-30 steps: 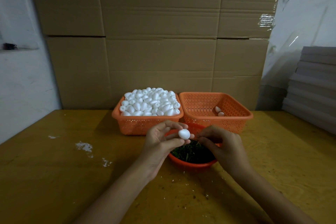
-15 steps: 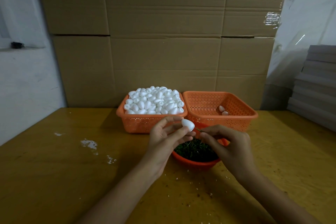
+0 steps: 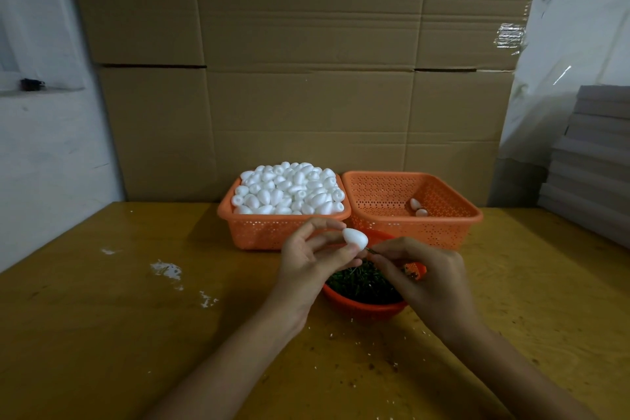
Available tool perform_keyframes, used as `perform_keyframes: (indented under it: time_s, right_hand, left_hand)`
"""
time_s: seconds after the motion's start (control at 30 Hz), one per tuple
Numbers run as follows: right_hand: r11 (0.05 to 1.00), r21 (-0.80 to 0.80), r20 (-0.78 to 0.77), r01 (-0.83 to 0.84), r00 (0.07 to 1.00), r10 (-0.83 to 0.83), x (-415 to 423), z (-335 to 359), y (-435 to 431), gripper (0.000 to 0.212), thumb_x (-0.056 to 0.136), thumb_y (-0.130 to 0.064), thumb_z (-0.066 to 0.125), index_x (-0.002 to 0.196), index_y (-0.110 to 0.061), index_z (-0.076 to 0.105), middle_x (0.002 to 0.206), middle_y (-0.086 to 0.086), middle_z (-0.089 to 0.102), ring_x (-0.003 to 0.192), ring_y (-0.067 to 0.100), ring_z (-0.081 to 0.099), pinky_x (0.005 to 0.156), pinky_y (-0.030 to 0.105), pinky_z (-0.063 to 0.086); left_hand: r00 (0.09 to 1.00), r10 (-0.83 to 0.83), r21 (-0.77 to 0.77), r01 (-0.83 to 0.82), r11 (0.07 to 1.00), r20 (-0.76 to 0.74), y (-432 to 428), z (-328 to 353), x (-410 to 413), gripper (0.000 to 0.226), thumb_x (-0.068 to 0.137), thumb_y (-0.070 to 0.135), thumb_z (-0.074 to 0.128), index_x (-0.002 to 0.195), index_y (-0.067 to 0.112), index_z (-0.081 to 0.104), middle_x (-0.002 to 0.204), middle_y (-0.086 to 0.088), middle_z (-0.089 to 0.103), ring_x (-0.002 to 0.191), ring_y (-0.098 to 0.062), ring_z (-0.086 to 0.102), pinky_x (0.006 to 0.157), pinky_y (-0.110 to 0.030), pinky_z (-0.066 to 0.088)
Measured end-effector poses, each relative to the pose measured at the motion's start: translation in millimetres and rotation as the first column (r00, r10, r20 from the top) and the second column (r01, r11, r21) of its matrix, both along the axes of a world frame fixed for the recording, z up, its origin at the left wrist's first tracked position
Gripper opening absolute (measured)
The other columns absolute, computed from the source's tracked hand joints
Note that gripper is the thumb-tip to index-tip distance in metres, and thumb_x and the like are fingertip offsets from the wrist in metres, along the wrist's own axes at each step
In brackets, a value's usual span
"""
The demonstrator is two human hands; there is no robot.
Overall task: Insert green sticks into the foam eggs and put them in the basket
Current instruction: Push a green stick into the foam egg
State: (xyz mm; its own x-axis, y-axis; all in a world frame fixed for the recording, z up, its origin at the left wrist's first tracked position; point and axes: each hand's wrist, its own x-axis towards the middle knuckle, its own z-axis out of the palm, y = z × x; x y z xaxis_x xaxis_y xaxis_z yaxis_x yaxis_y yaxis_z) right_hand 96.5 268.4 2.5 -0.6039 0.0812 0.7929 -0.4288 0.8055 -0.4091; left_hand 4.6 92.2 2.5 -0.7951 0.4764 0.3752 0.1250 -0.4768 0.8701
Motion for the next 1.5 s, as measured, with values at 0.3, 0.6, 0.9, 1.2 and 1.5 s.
perform_keyframes:
  time_s: [0.3,0.6,0.9,1.2,1.5]
  right_hand:
    - [0.996,-0.088,0.041,-0.009,0.999,0.013,-5,-7,1,0.032,0.083,-0.023,0.084,0.095,-0.02,0.054,0.089,-0.016,0.076,0.093,-0.008,0.073,0.074,0.019,0.059]
    - [0.994,-0.103,0.015,-0.031,0.999,0.033,-5,-4,-1,0.032,0.083,-0.035,0.078,0.098,-0.03,0.05,0.09,-0.019,0.075,0.091,-0.009,0.073,0.073,0.013,0.057]
    - [0.997,-0.07,0.025,-0.045,0.999,0.047,-8,-7,2,0.025,0.09,-0.022,0.078,0.106,-0.02,0.06,0.096,-0.02,0.078,0.093,-0.006,0.073,0.078,0.024,0.06]
    - [0.995,-0.083,0.001,-0.058,0.998,0.058,-7,-6,3,0.023,0.092,-0.032,0.069,0.111,-0.023,0.061,0.101,-0.019,0.078,0.1,-0.005,0.072,0.084,0.02,0.059]
    - [0.999,-0.033,-0.07,0.007,0.997,-0.009,-6,-5,4,0.023,0.091,-0.035,0.07,0.099,-0.013,0.073,0.093,-0.016,0.076,0.09,-0.005,0.073,0.073,0.024,0.06]
  left_hand:
    - [0.985,0.073,-0.106,-0.091,0.99,-0.158,-1,-1,-2,0.028,0.084,0.004,0.085,0.109,0.008,0.072,0.098,-0.013,0.081,0.085,-0.026,0.079,0.079,-0.026,0.06]
    - [0.98,0.06,-0.12,-0.083,0.989,-0.188,-2,-1,-4,0.026,0.083,0.007,0.087,0.105,0.015,0.074,0.101,-0.011,0.081,0.089,-0.026,0.079,0.083,-0.031,0.061]
    - [0.988,0.066,-0.119,-0.083,0.989,-0.14,-4,-3,-7,0.019,0.088,0.002,0.08,0.104,0.004,0.069,0.1,-0.014,0.081,0.082,-0.026,0.078,0.078,-0.026,0.06]
    - [0.993,0.0,-0.061,-0.007,0.998,-0.121,-5,-1,-8,0.035,0.087,-0.003,0.079,0.119,0.004,0.067,0.112,-0.014,0.079,0.099,-0.03,0.078,0.084,-0.031,0.062]
    - [0.988,-0.017,-0.046,0.01,0.999,-0.153,-3,-6,-10,0.021,0.085,-0.008,0.079,0.105,-0.004,0.071,0.114,-0.016,0.078,0.105,-0.034,0.077,0.083,-0.034,0.064]
